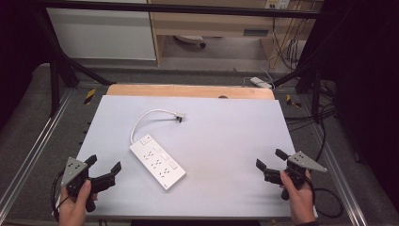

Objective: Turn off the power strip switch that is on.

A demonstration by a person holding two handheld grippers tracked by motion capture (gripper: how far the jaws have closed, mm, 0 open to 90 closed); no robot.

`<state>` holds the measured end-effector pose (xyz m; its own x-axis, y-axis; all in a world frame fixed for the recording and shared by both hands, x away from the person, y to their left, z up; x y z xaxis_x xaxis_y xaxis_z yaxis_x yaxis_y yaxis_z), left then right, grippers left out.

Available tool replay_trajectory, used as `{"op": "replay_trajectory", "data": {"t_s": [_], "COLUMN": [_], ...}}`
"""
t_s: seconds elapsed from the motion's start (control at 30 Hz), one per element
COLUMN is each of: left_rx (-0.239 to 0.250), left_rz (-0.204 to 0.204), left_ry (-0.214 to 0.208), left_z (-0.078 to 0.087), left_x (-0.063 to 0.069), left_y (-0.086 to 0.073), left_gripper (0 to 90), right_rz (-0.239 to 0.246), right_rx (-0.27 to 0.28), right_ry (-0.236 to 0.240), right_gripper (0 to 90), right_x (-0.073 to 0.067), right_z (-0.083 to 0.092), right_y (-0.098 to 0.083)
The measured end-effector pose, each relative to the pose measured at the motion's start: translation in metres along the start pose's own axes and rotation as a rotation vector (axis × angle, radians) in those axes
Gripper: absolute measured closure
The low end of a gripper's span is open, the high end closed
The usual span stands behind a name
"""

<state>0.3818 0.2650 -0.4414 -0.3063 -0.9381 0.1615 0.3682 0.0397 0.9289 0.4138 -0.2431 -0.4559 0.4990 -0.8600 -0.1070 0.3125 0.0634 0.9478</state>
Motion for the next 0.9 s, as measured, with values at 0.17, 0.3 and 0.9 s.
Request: {"op": "replay_trajectory", "data": {"t_s": [0.17, 0.3, 0.9], "left_rx": [-0.026, -0.043, -0.063], "left_rz": [-0.008, -0.027, -0.053], "left_ry": [-0.003, -0.008, -0.008], "left_z": [-0.002, -0.004, -0.005], "left_x": [0.001, 0.004, 0.006], "left_y": [-0.004, -0.007, -0.01], "left_gripper": [5.6, 5.6, 5.6], "right_rz": [0.023, 0.015, 0.0], "right_rx": [-0.009, -0.034, -0.034], "right_ry": [0.02, 0.012, 0.068], "right_gripper": [3.3, 3.8, 3.5], "right_x": [-0.008, -0.015, -0.052], "right_z": [-0.002, -0.006, -0.027], "right_y": [0.004, 0.005, 0.042]}}
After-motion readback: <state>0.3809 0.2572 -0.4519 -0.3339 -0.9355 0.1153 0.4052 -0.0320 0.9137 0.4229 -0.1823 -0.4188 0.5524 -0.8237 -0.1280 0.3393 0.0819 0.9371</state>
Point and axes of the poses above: each handheld gripper's, and its own axes: z roughly backward along the jaws, y roughly out of its top, x roughly to its right, the point moved 10 cm from there along -z, roughly forward along the jaws, and after that the axes turned 3 degrees about z, right-handed, at the moved point
